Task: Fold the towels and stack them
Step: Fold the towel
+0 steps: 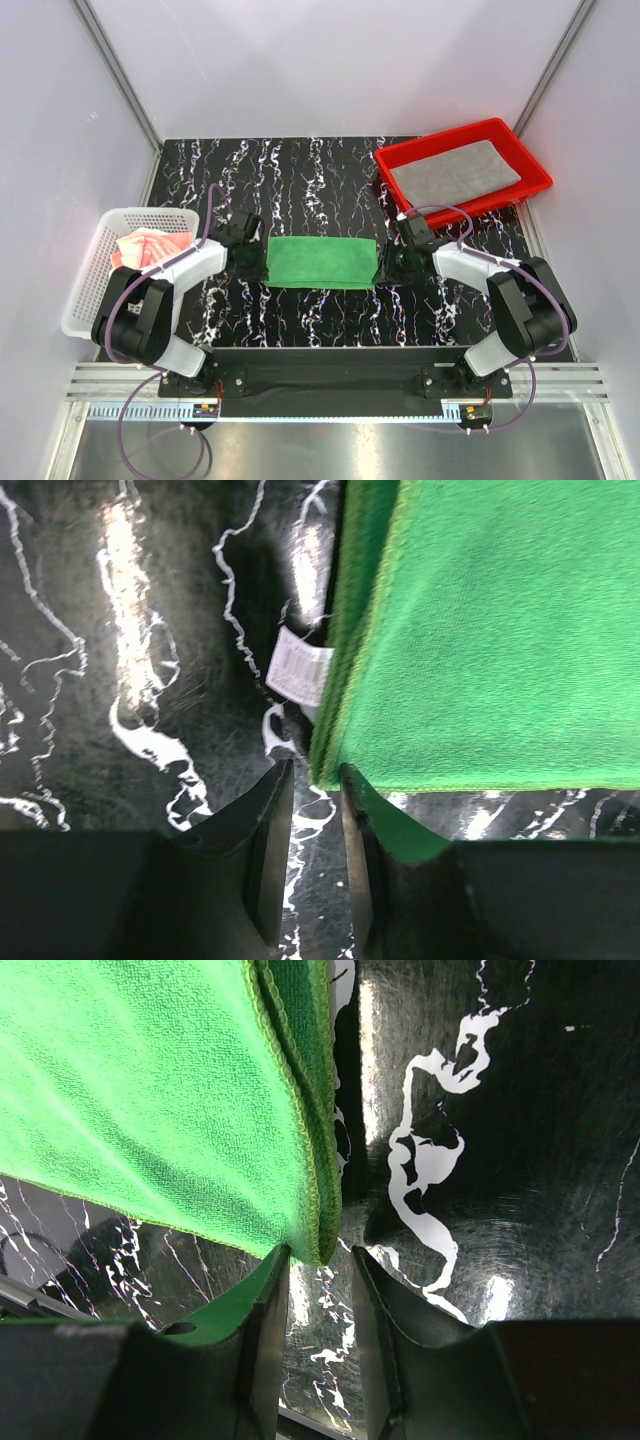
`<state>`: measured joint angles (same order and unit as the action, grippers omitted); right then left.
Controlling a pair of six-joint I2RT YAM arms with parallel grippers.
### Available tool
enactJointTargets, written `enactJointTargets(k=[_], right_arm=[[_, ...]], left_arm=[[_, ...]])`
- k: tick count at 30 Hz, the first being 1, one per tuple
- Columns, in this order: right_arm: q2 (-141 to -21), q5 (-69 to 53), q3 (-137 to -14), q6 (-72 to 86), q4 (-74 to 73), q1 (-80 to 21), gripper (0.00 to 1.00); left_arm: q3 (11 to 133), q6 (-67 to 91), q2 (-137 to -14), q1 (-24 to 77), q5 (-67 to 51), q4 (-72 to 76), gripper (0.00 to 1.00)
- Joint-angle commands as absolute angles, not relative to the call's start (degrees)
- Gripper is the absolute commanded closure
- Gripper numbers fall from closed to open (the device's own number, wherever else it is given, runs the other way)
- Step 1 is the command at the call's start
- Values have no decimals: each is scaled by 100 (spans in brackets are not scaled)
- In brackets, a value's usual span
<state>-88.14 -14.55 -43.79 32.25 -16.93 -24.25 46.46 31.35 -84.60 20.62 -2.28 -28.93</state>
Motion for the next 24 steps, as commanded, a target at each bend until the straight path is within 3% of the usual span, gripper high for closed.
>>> enactJointTargets(k=[1, 7, 14, 19, 24], right_arm=[[-8736, -1485, -4368, 3217, -1538, -2417, 63], [-8771, -1503, -4412, 3225, -1556, -2417, 64], [-8631, -1433, -4386, 3217, -1617, -2417, 80], [-8570, -1415, -4596, 3155, -1801, -2417, 100], [-8420, -1555, -4746, 3050, -1960, -2417, 100]], left_arm=[[4703, 3076, -8315, 2101, 36, -2892, 70], [4588, 3208, -8525, 2100, -703, -2443, 74], [4676, 3243, -8631, 2092, -633, -2531, 100], [5018, 3173, -8552, 2101, -379, -2900, 100], [5344, 3059, -8499, 2092, -237, -3357, 100]])
